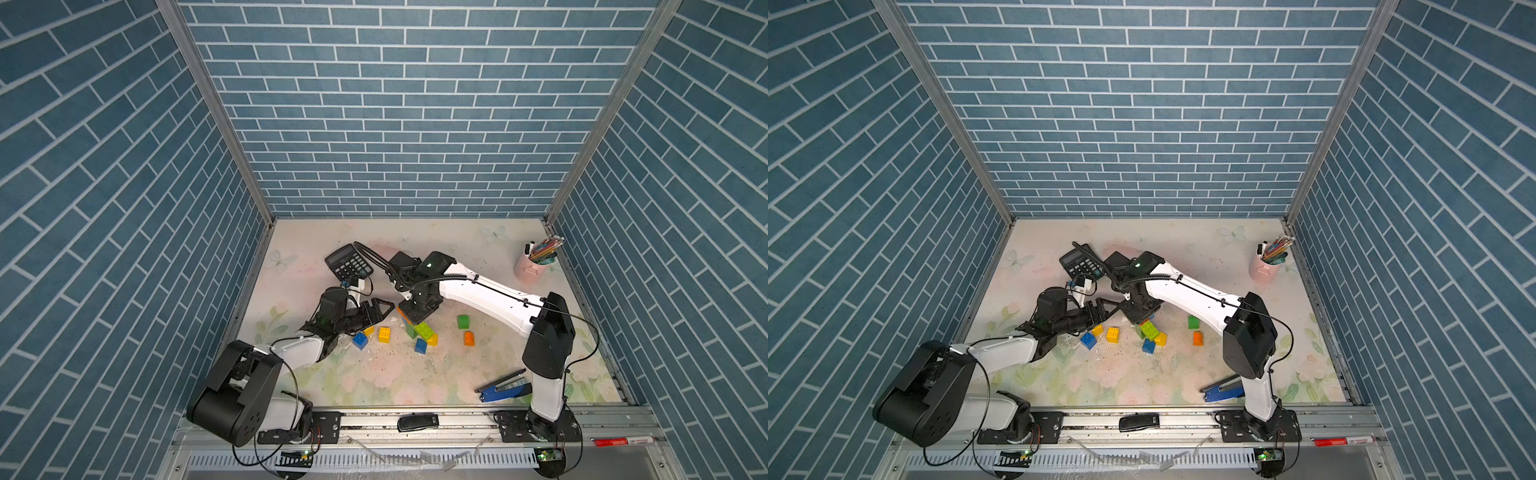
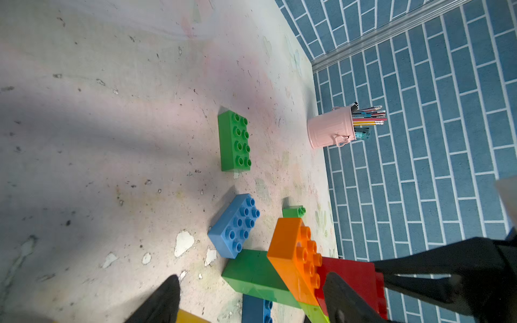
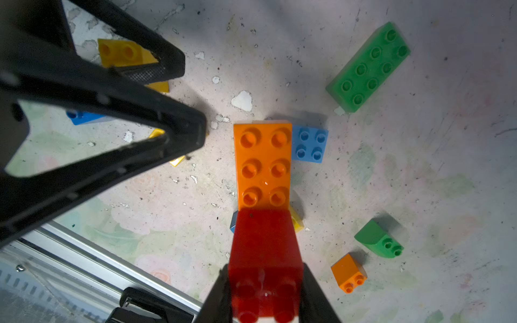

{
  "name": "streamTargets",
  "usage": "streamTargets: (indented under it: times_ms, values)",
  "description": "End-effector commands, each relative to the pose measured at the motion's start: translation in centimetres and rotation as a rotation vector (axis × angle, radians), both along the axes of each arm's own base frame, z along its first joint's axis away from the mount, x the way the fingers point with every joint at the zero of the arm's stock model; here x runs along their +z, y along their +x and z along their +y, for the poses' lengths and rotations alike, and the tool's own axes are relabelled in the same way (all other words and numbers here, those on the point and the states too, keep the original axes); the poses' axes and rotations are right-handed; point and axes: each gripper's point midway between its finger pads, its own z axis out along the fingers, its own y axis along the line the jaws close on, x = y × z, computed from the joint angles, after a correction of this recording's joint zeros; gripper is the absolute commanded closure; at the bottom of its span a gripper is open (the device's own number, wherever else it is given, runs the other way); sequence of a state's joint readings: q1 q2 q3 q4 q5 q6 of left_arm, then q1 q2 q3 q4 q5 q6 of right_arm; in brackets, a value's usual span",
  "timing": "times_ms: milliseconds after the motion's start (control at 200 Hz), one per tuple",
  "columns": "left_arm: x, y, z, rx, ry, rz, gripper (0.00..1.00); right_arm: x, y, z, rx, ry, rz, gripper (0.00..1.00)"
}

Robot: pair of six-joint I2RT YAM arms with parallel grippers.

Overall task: Assemble a fork with lego
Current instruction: Assemble the lego brick with the lego brick.

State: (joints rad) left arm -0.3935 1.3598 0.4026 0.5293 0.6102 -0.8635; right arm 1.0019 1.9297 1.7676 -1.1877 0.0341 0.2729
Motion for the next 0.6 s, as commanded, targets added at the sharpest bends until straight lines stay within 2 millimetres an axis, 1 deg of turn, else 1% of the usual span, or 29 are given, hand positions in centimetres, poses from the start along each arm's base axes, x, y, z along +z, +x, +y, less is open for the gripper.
streamTargets:
  times_ms: [0, 45, 110, 140, 195, 235, 330, 425, 535, 595]
  values:
    - [0.9, 0.3, -0.2, -0.008, 0.004, -0.036, 0.18, -4.0, -2.1, -1.9, 0.019, -0.135, 0.136, 0.89]
    - [1.0, 0.4, -0.2, -0.005, 0.005, -0.040, 0.18, -3.1, -1.6, -1.3, 0.022, -0.092, 0.108, 0.79]
    - [1.2, 0.3, 0.0, 0.002, 0.010, -0.044, 0.18, -1.5, -0.7, -0.4, 0.019, -0.026, 0.063, 0.51]
    - [1.1, 0.2, 0.1, 0.005, 0.015, -0.043, 0.18, -0.6, -0.2, 0.0, 0.015, 0.010, 0.040, 0.43]
    - [1.2, 0.2, 0.3, 0.014, 0.023, -0.048, 0.18, 1.0, 0.6, 0.6, 0.003, 0.075, 0.001, 0.32]
    - [1.3, 0.1, 0.5, 0.019, 0.032, -0.054, 0.18, 2.1, 1.2, 0.9, -0.011, 0.123, -0.029, 0.26]
    - [1.5, -0.1, 1.1, 0.036, 0.060, -0.060, 0.16, 4.7, 1.7, 1.2, -0.021, 0.243, -0.085, 0.20]
    - [1.5, -0.2, 1.7, 0.053, 0.104, -0.066, 0.16, 6.3, 2.2, 0.4, -0.053, 0.325, -0.152, 0.21]
    - [1.8, -0.3, 3.0, 0.085, 0.191, -0.084, 0.15, 6.9, 2.9, -2.0, -0.139, 0.363, -0.256, 0.27]
    - [2.5, -0.3, 3.6, 0.094, 0.237, -0.109, 0.15, 6.4, 3.4, -3.9, -0.223, 0.385, -0.293, 0.32]
